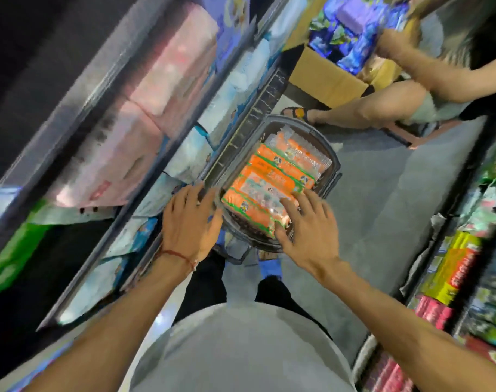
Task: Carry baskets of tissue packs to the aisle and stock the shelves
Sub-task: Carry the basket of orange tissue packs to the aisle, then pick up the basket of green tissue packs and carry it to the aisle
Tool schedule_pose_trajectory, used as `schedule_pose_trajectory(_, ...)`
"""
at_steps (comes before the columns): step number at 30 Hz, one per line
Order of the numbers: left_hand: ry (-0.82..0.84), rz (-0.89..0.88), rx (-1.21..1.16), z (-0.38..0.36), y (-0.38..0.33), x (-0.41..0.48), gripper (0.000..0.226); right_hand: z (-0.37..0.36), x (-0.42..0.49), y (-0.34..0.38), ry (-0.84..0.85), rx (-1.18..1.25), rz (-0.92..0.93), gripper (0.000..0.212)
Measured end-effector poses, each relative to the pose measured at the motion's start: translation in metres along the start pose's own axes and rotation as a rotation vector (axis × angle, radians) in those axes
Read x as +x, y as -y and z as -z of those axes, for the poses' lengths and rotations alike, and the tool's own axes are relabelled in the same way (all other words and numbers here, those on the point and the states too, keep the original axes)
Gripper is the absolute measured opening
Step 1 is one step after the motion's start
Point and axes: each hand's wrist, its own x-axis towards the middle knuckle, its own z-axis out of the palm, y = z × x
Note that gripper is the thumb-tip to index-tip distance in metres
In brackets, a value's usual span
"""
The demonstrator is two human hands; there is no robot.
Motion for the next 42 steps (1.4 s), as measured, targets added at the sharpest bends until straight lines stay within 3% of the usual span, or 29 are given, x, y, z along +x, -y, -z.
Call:
schedule_pose_trajectory(6, -0.122, 0.230, -0.011, 0.032, -0.028, -0.092, 0.050, 0.047, -0.004, 0.031, -0.005, -0.081, 0.380, 0.049)
schedule_pose_trajectory(17, -0.306, 0.840, -0.094, 0.045, -0.056, -0.305, 0.049, 0.094, -0.085, 0.142, 0.045, -0.155, 0.989, 0.052)
schedule_pose_trajectory(31, -0.487, 1.304, -0.059, 0.020, -0.067, -0.629, 0.049, 0.040, -0.321, 0.339, -0.038, -0.072, 1.501, 0.044)
schedule_pose_trajectory(42, -0.446, 1.793, 0.029, -0.011, -0.076, -0.824, 0.046, -0.036, -0.518, 0.491, 0.136, -0.019, 2.017, 0.044)
